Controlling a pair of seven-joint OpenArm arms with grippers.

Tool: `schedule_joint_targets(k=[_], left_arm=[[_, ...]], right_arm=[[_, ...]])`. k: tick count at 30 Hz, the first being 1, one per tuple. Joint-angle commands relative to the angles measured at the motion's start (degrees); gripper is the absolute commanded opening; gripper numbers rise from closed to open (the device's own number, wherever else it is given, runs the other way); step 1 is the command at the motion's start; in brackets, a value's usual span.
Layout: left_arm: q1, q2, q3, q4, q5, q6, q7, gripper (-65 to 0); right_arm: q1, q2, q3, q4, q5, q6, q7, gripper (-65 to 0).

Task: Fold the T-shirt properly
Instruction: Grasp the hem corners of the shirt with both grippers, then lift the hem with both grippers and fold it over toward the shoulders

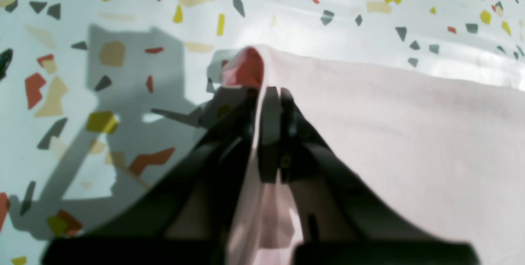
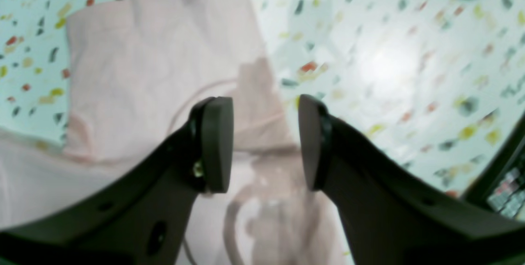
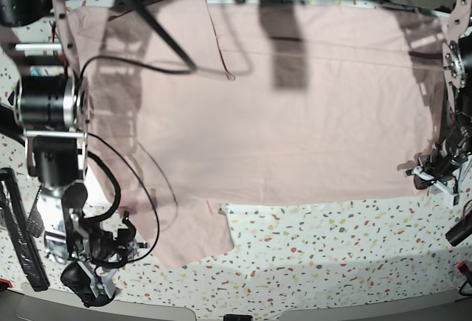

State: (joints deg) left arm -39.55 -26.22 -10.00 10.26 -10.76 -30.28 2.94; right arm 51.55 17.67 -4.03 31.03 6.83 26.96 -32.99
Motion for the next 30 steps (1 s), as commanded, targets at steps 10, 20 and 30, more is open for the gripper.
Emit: schedule_joint_targets(k=[10, 20, 30], left_arm=[[-1.4, -0.61, -0.04, 0.63, -0.2, -0.15, -0.44, -65.0], [-1.38, -0.61, -0.04, 0.63, -0.2, -0.15, -0.44, -65.0], [-1.38, -0.61, -0.04, 0.63, -0.2, -0.17, -0.85, -65.0]], right_arm=[[4.15, -0.66, 0.24, -11.89, -9.88, -0.57, 6.97, -38.3], [-0.9, 3.37, 0.26, -11.89, -9.86, -3.13, 6.8, -38.3], [-3.5, 5.33, 0.26, -11.89, -4.17, -0.92, 7.02, -38.4]])
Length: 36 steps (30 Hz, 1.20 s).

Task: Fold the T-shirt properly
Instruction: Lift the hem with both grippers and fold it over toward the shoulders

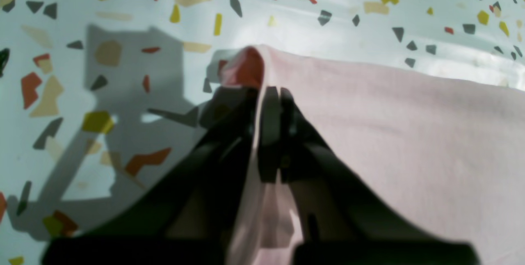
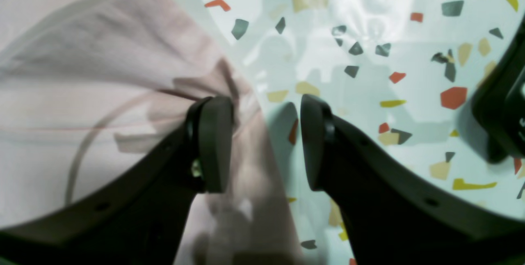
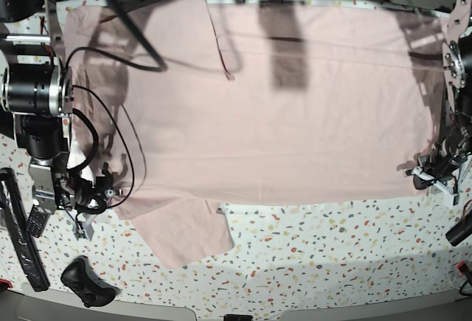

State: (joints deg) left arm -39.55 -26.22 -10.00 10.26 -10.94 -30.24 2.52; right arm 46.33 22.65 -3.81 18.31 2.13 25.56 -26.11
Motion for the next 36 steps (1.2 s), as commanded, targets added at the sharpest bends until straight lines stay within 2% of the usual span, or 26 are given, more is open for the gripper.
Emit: schedule_joint_targets(k=[1, 4, 7, 13, 15, 16, 20, 22, 24, 27, 29, 30, 34, 36], left_arm=[[-1.36, -0.59, -0.04, 0.63, -0.02, -0.22, -0.42, -65.0], [-1.18, -0.59, -0.04, 0.63, 0.0, -0.22, -0.44, -65.0], [-0.76, -0.61, -0.04, 0.66, -0.02, -0.22, -0.5, -65.0], [1.05, -0.59, -0.04, 0.72, -0.02, -0.2, -2.84, -65.0], [1.7, -0.59, -0.04, 0.72, -0.02, -0.2, -4.13, -65.0], [1.79, -0.59, -0.04, 0.72, -0.04, -0.22, -4.33, -65.0], [1.79, -0.59, -0.04, 2.49, -0.04, -1.44, -4.24, -65.0], [1.79, -0.59, -0.04, 4.83, -0.09, -2.4, -3.34, -65.0], [1.79, -0.48, -0.04, 7.98, -1.42, -2.36, -1.22, -65.0], [1.79, -0.48, -0.04, 13.22, -6.78, -2.38, 4.15, -65.0], [1.97, -0.48, -0.04, 16.5, -8.28, -2.38, 7.19, -65.0], [2.45, -0.5, -0.07, 18.45, -8.79, -2.38, 8.13, -65.0], [7.54, -0.52, -0.24, 28.59, -9.18, -2.32, 8.55, -65.0], [11.15, -0.46, -1.05, 34.51, -9.16, -0.63, 8.46, -65.0]], right_arm=[[1.73, 0.24, 0.04, 0.83, 0.74, 0.52, -0.11, -38.4], [1.73, -0.24, 0.04, 0.83, 1.81, 0.83, -1.77, -38.5], [1.73, -0.66, 0.04, 0.83, 4.0, 2.84, -4.33, -39.6], [1.42, -0.92, 0.04, 0.83, 4.28, 2.97, -6.08, -57.6], [1.11, -0.94, 0.04, 0.83, 4.31, 2.95, -5.18, -64.0], [0.92, -0.92, 0.04, 0.83, 4.31, 2.97, -4.02, -65.0], [0.81, -0.92, 0.04, 0.87, 4.28, 2.97, 2.82, -65.0], [0.79, -0.92, 0.04, 1.75, 4.24, 2.99, 4.5, -65.0], [0.79, -0.92, 0.04, 3.45, 4.0, 3.04, 4.66, -65.0], [0.74, -0.92, 0.04, 6.21, 3.85, 3.98, 3.52, -65.0], [-0.04, -0.92, 0.04, 8.37, 3.87, 8.35, 3.43, -65.0], [-0.87, -0.83, 0.04, 10.16, 3.91, 9.49, 3.61, -65.0], [-6.8, -0.57, 0.04, 20.06, 3.89, 9.55, 3.52, -65.0], [-10.12, -0.2, 0.04, 25.38, 3.93, 9.38, 3.21, -65.0]])
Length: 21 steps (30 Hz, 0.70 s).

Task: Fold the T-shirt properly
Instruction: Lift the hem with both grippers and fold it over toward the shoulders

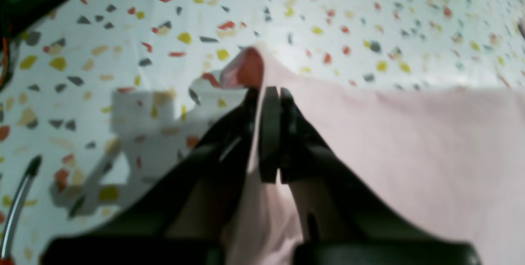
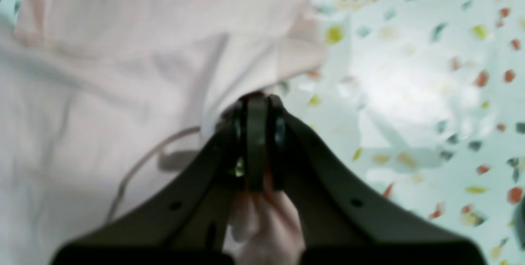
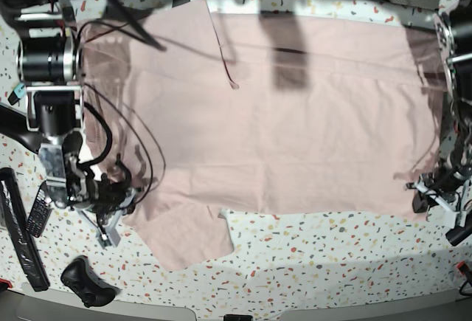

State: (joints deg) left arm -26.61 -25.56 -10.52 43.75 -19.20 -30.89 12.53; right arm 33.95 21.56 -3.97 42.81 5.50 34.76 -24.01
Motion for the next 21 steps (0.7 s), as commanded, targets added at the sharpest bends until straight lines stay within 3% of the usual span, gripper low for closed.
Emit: schedule_joint_targets(k=[1, 3, 9, 17, 21], left_arm=[[0.15, -1.14, -1.09, 3.96, -0.9, 1.44, -1.88, -65.0], [3.56, -1.11, -2.75, 9.35, -0.87, 3.63, -2.08, -65.0], [10.6, -1.14, -7.78, 19.45, -0.87, 3.72, -1.79, -65.0], [15.13, -1.14, -11.82, 21.29, -3.39, 3.65, -1.4, -65.0], [16.2, -1.16, -13.44, 21.29, -3.48, 1.97, -1.16, -65.0]], right_arm=[[0.79, 1.16, 0.22, 3.41, 0.74, -0.02, 0.74, -65.0], [-2.03, 1.68, 0.35, 7.98, 0.74, -0.79, -0.2, -65.0], [-9.64, 3.15, 2.95, 18.32, 0.76, -1.31, -2.01, -65.0], [-20.41, 4.0, 12.04, 31.34, 5.01, -1.27, -2.8, -65.0], [-25.29, 5.42, 14.19, 37.77, 6.43, -1.25, -3.91, -65.0]])
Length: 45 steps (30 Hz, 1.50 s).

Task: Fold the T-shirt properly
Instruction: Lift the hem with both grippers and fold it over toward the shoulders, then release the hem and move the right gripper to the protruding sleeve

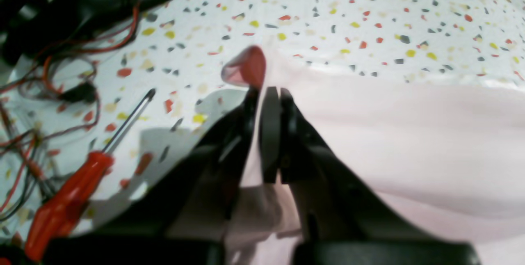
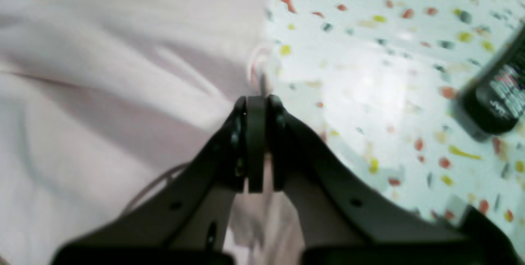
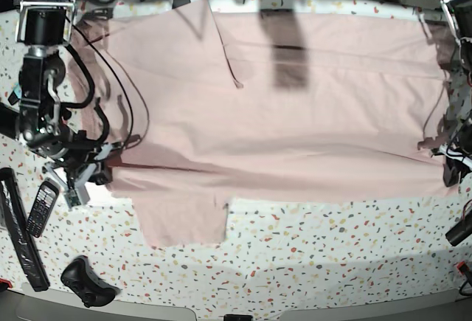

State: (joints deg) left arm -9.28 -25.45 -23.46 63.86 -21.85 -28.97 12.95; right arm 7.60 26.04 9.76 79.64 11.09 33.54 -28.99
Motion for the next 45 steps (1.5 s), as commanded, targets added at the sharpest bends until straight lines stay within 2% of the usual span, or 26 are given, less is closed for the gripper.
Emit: schedule_joint_targets(k=[1, 10, 15, 22, 25, 28, 33, 41, 45], left_arm=[[-1.03, -1.29, -0.76, 1.18, -0.76, -0.26, -0.96, -65.0], [0.15, -2.58, -0.98, 3.02, -0.92, -0.66, 2.25, -65.0], [6.1, -4.31, -1.05, 10.36, -1.38, -0.66, 2.49, -65.0], [12.35, -4.26, -1.25, 15.02, -1.2, -0.61, 2.84, -65.0], [13.53, -4.26, -1.25, 14.99, -1.2, -0.63, 5.99, -65.0], [14.64, -4.28, -1.27, 15.02, -1.18, -0.63, 8.04, -65.0], [16.85, -4.28, -1.27, 15.06, -1.14, -0.63, 8.46, -65.0], [17.84, -4.26, -1.27, 15.06, 2.67, -0.63, 8.48, -65.0], [17.88, -4.26, -1.27, 15.04, 4.55, -0.63, 8.55, -65.0]], right_arm=[[-0.04, 1.29, 0.61, 2.38, 1.27, -0.02, 0.76, -65.0], [-8.74, 1.25, 6.43, 12.17, 3.17, -0.07, -0.02, -65.0], [-13.27, 1.22, 11.02, 16.5, 4.59, -0.07, -0.83, -65.0], [-20.35, 1.22, 16.55, 22.14, 5.51, -0.07, -1.05, -65.0], [-22.93, 1.22, 18.84, 23.23, 8.2, -0.04, -1.05, -65.0], [-24.9, 1.25, 19.45, 23.26, 8.63, 0.07, -1.07, -65.0], [-27.52, 1.14, 19.45, 23.26, 8.66, 0.07, -1.4, -65.0], [-27.78, 1.07, 19.43, 23.15, 8.85, 0.04, -8.15, -65.0], [-27.76, 1.09, 19.43, 22.23, 12.24, 0.07, -14.23, -65.0]])
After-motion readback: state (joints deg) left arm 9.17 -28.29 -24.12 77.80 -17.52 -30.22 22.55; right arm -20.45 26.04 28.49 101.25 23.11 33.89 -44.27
